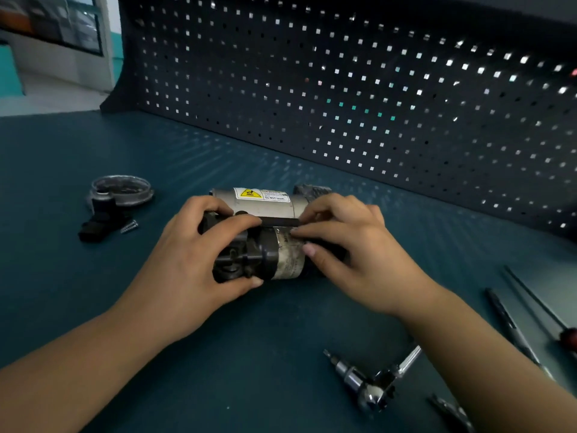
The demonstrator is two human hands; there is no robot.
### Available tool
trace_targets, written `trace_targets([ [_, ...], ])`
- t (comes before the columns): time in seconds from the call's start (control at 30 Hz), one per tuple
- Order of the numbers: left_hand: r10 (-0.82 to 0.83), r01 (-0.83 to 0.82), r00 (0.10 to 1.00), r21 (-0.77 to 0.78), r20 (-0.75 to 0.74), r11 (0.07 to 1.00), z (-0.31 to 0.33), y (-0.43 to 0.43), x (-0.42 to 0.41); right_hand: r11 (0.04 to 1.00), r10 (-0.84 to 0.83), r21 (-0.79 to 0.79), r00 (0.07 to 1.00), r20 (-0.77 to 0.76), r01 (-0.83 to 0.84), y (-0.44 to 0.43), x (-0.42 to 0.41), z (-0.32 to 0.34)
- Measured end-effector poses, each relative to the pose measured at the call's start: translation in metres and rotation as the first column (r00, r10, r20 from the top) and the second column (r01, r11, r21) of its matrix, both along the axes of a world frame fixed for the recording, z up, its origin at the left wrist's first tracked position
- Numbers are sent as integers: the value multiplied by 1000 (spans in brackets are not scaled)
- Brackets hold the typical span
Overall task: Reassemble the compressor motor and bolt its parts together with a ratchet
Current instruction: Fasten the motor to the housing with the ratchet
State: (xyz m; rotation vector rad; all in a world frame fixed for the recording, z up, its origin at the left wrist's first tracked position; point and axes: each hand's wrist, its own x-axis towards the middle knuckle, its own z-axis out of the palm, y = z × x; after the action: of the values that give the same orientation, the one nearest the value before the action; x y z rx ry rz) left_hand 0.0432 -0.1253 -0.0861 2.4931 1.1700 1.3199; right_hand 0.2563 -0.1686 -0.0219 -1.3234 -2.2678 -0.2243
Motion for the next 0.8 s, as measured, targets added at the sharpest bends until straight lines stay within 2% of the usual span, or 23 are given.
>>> trace_targets([
  [0.07, 6, -6, 1000, 2, 0, 1000, -1, 1, 0, 998, 10, 65, 999, 30, -12, 2, -1, -2],
  [0.13, 2, -2, 1000, 1, 6, 1000, -1, 2, -1, 993, 7, 116, 1000, -4, -7, 3, -1, -5],
  [0.23, -2, 2, 1000, 14, 5, 1000, -2, 2, 0, 998, -3, 67, 994, -109, 11, 1, -1, -6],
  [0.33, 2, -2, 1000, 14, 1, 1000, -1, 3, -1, 1000, 0, 17, 994, -109, 2, 1, 1, -6],
  [0.5, 8, -8, 1000, 23, -10, 1000, 2, 3, -1, 999, 23, 30, 988, -154, -18, 1, 3, -4],
  [0.63, 13, -12, 1000, 10, -17, 1000, 3, 1, -1, 999, 3, 35, 997, -77, 0, 1, 3, -5],
  [0.8, 11, -11, 1000, -5, -17, 1000, 3, 0, -2, 987, 14, 160, 999, -51, -6, 3, -1, -11],
])
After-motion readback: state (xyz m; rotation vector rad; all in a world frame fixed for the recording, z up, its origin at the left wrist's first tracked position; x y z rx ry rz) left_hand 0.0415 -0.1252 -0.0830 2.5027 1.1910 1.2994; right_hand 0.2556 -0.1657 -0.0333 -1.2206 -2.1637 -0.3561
